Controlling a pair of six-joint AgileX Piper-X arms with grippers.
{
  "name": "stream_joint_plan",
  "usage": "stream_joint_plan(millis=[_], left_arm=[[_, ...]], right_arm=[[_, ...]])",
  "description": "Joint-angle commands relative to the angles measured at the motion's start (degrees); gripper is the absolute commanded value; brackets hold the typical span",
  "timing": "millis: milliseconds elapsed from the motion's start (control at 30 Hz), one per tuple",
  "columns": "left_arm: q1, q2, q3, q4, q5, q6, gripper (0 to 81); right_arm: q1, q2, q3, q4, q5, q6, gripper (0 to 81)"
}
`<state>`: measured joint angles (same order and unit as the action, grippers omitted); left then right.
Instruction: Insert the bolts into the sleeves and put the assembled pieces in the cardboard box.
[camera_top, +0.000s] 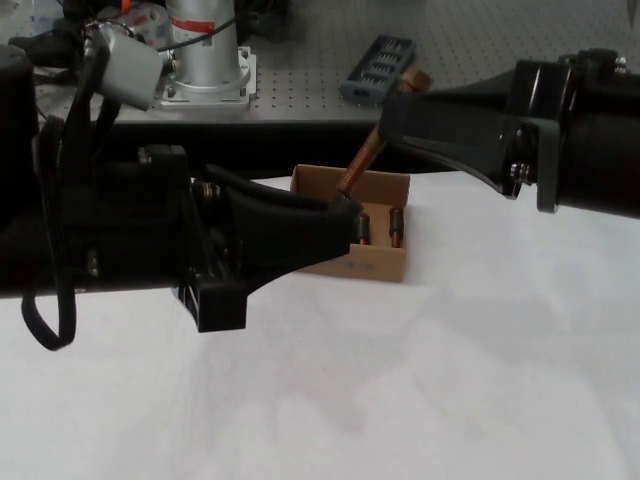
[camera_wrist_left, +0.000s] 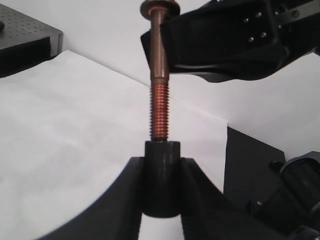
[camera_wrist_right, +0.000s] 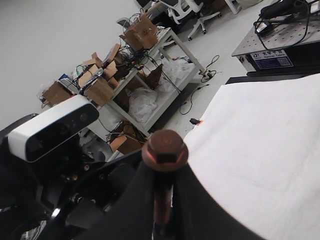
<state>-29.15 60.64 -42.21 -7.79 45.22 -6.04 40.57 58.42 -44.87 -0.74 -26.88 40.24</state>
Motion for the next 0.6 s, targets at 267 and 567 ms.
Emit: stream_joint_plan(millis=[267,567], left_arm=[[0.37,-0.51,-0.31,-3.46,-0.96,0.76,0.6],[0.37,-0.51,-0.31,-6.06,-0.83,-1.67,0.6]], right_arm=[[0.22,-0.18,-0.65,2.92,-1.97,-1.74,1.9],[0.22,-0.18,-0.65,3.46,-1.97,-2.66,1.9]])
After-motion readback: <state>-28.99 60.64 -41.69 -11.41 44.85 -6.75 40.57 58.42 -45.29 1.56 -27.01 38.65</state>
